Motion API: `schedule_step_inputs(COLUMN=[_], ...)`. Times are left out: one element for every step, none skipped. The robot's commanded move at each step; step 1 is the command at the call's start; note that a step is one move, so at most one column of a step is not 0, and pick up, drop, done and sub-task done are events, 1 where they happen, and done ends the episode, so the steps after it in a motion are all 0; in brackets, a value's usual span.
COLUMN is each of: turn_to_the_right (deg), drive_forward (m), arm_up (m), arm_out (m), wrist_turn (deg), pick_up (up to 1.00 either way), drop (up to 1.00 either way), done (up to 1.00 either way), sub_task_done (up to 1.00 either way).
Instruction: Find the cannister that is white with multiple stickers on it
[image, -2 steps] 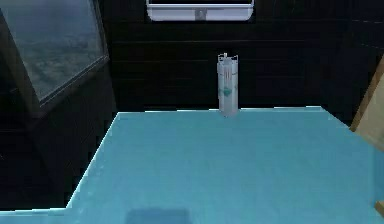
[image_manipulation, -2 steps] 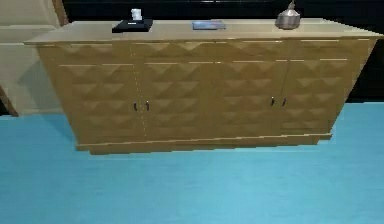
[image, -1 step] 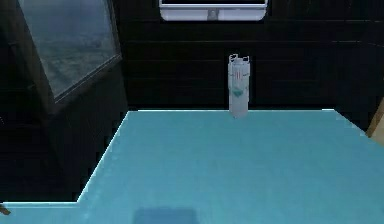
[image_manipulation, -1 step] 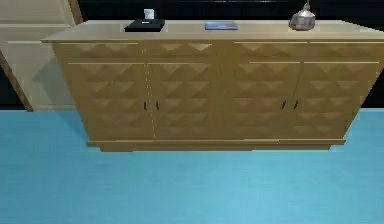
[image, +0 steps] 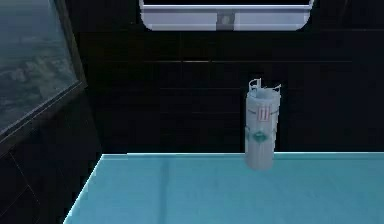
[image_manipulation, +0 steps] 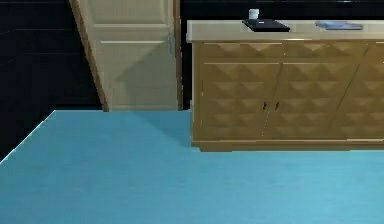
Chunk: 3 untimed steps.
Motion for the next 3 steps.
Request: schedule_step_inputs(turn_to_the_right=[0.0, 42.0, 0.0], drive_forward=[0.85, 0.00, 0.00], arm_up=[0.00, 0.00, 0.00], arm_out=[0.00, 0.00, 0.00], wrist_turn=[0.0, 0.0, 0.0], pick_up=[0.00, 0.00, 0.00], drop=[0.00, 0.00, 0.00], done=[0.00, 0.00, 1.00], sub_task_done=[0.00, 0.00, 0.00])
